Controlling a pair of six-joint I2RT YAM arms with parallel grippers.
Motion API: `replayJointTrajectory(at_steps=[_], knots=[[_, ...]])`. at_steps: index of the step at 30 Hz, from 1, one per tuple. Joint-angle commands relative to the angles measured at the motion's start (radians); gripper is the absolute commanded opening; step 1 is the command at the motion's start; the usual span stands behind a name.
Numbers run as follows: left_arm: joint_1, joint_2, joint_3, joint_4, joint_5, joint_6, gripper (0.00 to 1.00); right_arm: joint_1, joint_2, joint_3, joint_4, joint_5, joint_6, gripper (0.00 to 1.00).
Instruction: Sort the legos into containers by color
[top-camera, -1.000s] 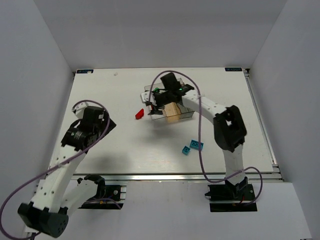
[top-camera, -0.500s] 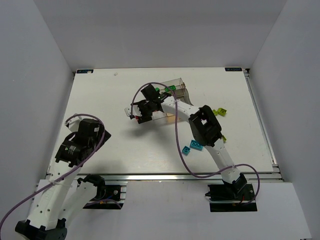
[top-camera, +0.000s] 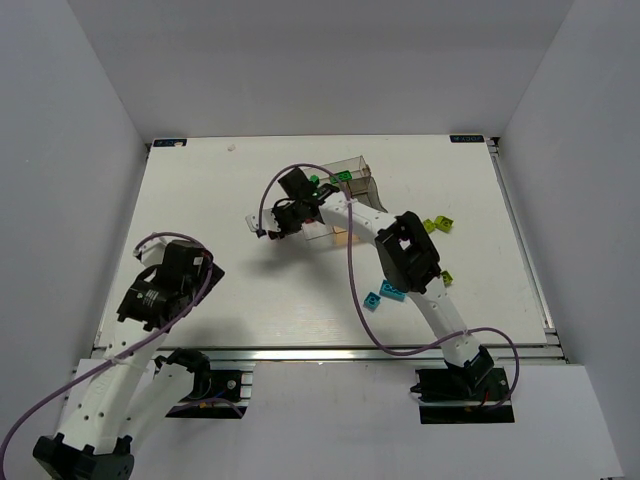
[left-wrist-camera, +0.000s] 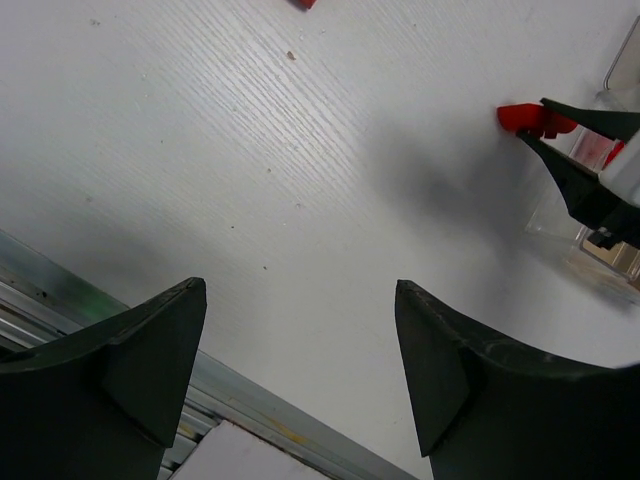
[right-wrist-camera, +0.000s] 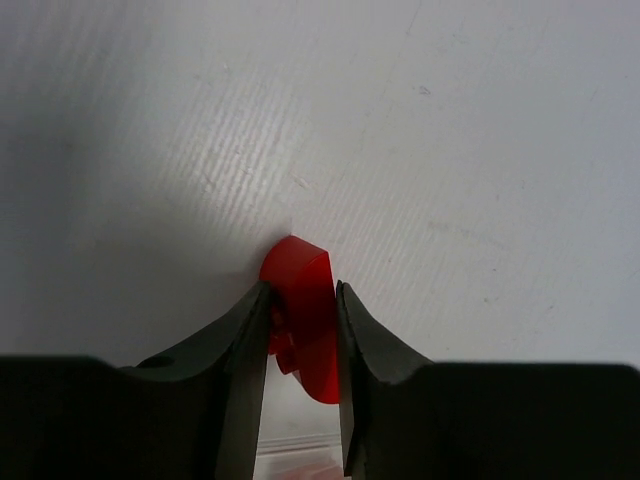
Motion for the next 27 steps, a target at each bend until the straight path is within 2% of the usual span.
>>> replayJointTrajectory(at_steps=[1,4,10,17,23,26,27], knots=[[0.005,0.008,-0.039,0.031,-0.006,-0.063,0.86,0.017,-0.111,-0.031,0.013,-0.091,0.096,0.11],[0.005,0.048,-0.07,0.074,-0.017,-0.092,0.9,0.0,-0.188,-0.036,0.084,-0.107,0.292,0.07],[0.005,0.201,-0.05,0.117,-0.116,-0.144,0.98,-0.072,-0.341,-0.103,0.121,-0.122,0.547,0.05],[0.036,0.391,0.015,0.235,-0.17,-0.089,0.98,-0.162,-0.44,-0.257,0.099,-0.035,0.655,0.06],[0.091,0.504,0.038,0.328,-0.153,-0.02,0.98,-0.195,-0.391,-0.278,0.041,-0.073,0.65,0.11],[0.139,0.536,0.039,0.356,-0.135,0.013,0.98,-0.19,-0.337,-0.243,0.023,-0.082,0.664,0.16],[0.149,0.548,0.044,0.358,-0.124,0.027,0.98,-0.19,-0.325,-0.229,0.014,-0.083,0.675,0.21]])
